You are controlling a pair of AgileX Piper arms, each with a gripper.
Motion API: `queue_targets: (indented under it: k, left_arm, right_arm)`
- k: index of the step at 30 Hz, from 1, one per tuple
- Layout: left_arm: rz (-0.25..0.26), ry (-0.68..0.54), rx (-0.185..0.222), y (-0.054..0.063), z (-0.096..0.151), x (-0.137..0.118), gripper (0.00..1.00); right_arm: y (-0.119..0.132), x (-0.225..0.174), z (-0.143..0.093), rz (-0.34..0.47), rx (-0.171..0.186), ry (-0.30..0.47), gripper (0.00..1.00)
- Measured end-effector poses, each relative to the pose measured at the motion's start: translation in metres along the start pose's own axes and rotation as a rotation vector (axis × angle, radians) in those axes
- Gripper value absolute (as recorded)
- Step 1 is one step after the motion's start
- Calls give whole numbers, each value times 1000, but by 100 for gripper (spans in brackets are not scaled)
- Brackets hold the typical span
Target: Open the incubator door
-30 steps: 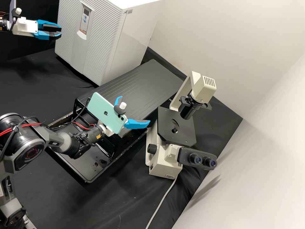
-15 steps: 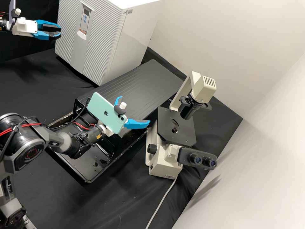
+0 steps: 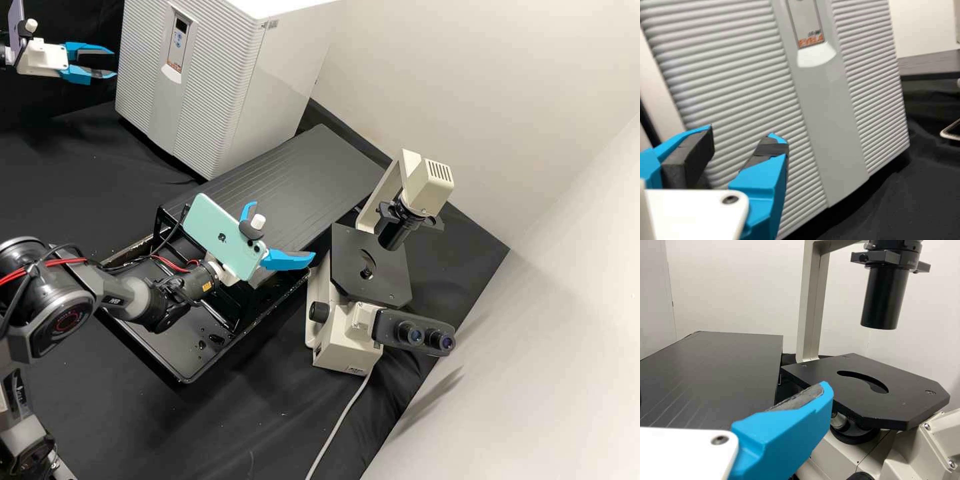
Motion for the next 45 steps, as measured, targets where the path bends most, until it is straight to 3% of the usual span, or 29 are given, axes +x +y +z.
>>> queue_targets:
  k: [8,15,20,31,45]
  left_arm:
    - [-4,16,-6,-9,-11,-1,100]
    - [16,39,15,-4,-24,-3,100]
    - [33,44,4,-1,-30,0,100]
    - [132,71,-27,16,-39,16,100]
    - [130,50,-38,14,-34,24,100]
  right_arm:
    - [0,0,0,0,0,0,100]
    - [0,0,0,0,0,0,100]
    - [0,0,0,0,0,0,100]
    - [0,0,0,0,0,0,100]
    - [0,0,0,0,0,0,100]
